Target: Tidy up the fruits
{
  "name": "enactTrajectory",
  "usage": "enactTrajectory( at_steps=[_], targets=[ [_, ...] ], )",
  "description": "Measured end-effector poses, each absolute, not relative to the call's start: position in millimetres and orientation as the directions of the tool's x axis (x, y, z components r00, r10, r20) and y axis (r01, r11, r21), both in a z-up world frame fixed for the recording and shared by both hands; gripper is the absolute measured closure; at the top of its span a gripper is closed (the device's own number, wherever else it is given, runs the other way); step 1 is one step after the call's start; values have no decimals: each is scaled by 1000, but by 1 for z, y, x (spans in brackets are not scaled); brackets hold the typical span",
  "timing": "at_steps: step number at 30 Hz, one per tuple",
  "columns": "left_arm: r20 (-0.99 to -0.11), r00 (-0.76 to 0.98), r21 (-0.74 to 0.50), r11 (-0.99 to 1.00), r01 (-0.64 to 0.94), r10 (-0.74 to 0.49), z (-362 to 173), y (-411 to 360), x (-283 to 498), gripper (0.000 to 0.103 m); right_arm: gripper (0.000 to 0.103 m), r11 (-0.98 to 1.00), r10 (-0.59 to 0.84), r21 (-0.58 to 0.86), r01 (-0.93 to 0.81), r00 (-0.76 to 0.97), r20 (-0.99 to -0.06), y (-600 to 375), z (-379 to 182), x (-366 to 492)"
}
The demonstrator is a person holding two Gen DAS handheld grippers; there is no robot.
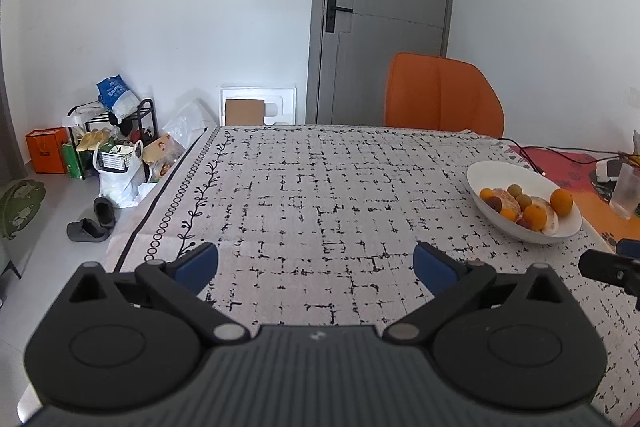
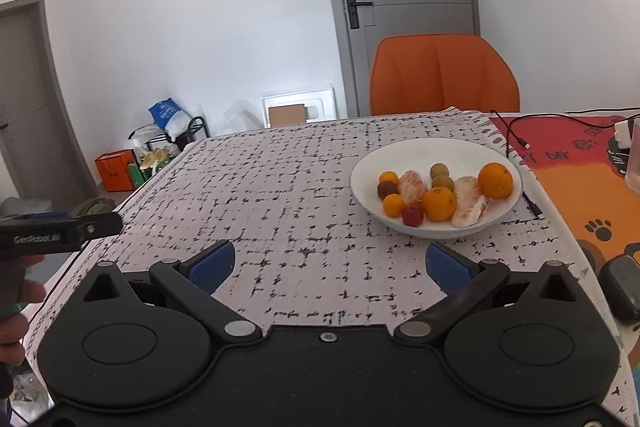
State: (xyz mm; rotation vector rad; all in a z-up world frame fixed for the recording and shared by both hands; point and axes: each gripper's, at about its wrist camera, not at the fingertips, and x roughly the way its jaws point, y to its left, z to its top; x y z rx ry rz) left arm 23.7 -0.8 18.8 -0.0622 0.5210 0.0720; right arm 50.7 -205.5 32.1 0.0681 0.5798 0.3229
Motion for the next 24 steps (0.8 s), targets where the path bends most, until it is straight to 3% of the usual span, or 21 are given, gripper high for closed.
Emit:
enactTrajectory(
  at_steps=[24],
  targets=[
    [-517,855,-34,998,-56,30,14,-11,24,0,0,947,321,175,-269,786,-528,-212,30,54]
  ],
)
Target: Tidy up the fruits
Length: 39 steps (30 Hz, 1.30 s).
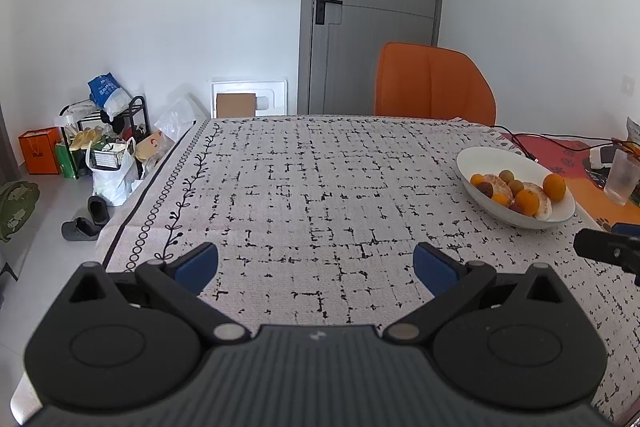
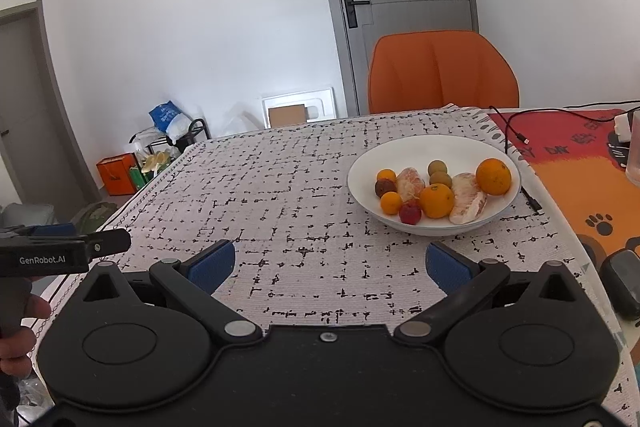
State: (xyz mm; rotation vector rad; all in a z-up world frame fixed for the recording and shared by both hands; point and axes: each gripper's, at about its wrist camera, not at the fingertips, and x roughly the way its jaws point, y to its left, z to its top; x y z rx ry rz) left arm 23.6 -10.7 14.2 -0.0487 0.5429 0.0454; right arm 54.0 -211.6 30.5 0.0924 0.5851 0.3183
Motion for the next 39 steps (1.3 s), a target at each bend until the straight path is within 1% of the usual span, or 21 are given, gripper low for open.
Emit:
enactTrajectory(
  at_steps=[39],
  targets=[
    [-520,854,-30,998,-57,33,13,-11,22,0,0,948,317,174,-265,785,-532,-211,30,55]
  ],
)
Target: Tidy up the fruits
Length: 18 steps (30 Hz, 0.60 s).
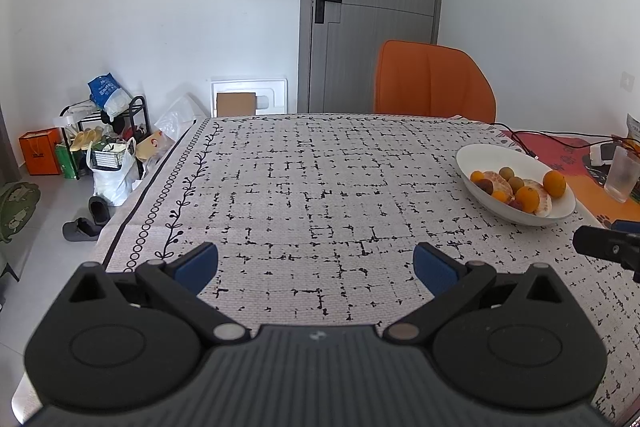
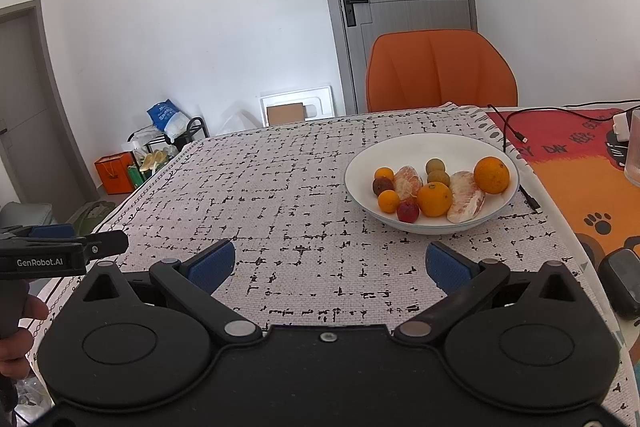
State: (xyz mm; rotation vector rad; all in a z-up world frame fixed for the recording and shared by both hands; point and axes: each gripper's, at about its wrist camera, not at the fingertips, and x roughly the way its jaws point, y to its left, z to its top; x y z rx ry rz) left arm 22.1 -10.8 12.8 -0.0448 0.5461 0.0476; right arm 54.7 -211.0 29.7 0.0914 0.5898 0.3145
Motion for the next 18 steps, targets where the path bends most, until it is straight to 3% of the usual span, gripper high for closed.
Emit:
enactTrajectory(
  at_steps=[18],
  targets=[
    [-511,859,-28,998,-54,32,14,-9,21,0,0,948,318,173,-268,784,-533,-210,27,54]
  ],
)
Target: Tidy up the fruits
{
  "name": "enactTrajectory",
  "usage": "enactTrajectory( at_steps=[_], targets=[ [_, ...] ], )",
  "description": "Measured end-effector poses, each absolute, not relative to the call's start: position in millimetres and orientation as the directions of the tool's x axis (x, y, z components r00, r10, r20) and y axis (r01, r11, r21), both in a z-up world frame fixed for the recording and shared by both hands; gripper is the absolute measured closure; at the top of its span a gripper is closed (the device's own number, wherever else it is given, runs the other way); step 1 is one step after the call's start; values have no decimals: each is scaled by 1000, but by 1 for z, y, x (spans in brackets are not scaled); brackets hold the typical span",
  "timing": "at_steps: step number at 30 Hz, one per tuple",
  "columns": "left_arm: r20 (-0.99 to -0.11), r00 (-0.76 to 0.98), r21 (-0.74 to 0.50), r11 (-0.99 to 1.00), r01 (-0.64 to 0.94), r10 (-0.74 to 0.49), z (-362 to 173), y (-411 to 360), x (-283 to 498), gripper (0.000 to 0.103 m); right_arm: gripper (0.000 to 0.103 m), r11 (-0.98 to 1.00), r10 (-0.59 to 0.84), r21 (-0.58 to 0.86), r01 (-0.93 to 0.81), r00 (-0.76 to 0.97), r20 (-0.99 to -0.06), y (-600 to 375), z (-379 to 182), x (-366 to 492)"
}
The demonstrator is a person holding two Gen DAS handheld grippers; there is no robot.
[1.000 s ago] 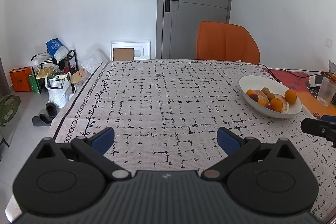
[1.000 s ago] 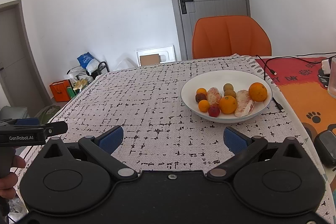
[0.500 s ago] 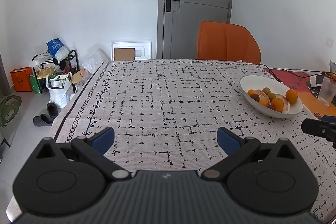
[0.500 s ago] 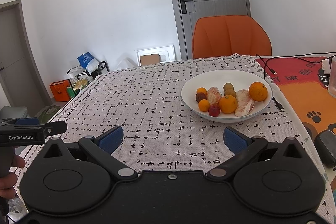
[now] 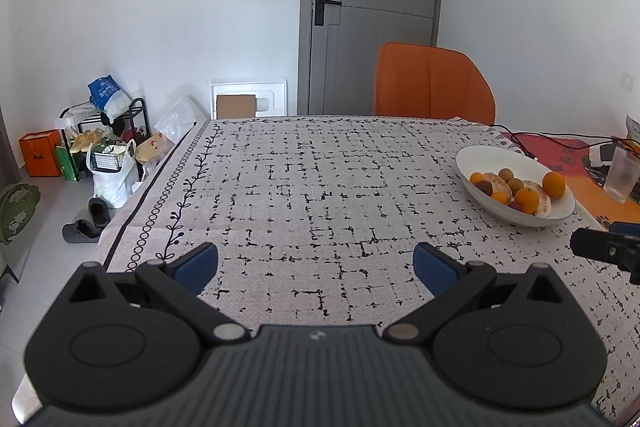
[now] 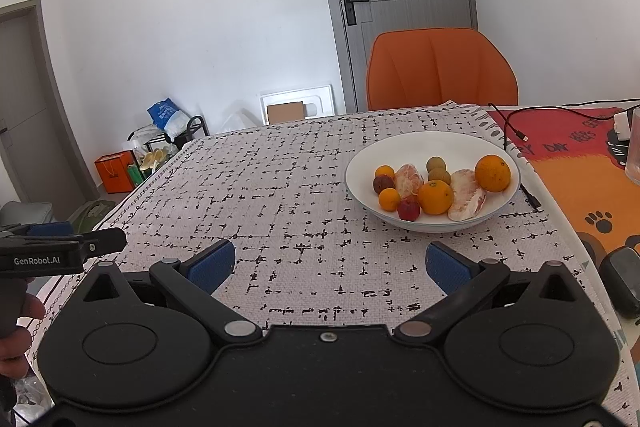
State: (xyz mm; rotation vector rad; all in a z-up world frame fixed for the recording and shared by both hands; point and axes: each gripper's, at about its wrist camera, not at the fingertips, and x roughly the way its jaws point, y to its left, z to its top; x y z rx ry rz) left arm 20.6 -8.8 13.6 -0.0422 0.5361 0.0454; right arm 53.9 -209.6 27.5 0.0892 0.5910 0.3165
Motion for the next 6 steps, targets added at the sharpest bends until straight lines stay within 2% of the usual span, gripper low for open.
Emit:
enactTrajectory(
  at_steps=[6],
  targets=[
    [-512,859,-27,998,-55,34,13,-9,21,0,0,948,318,172,-267,783,-535,-209,27,54]
  ],
)
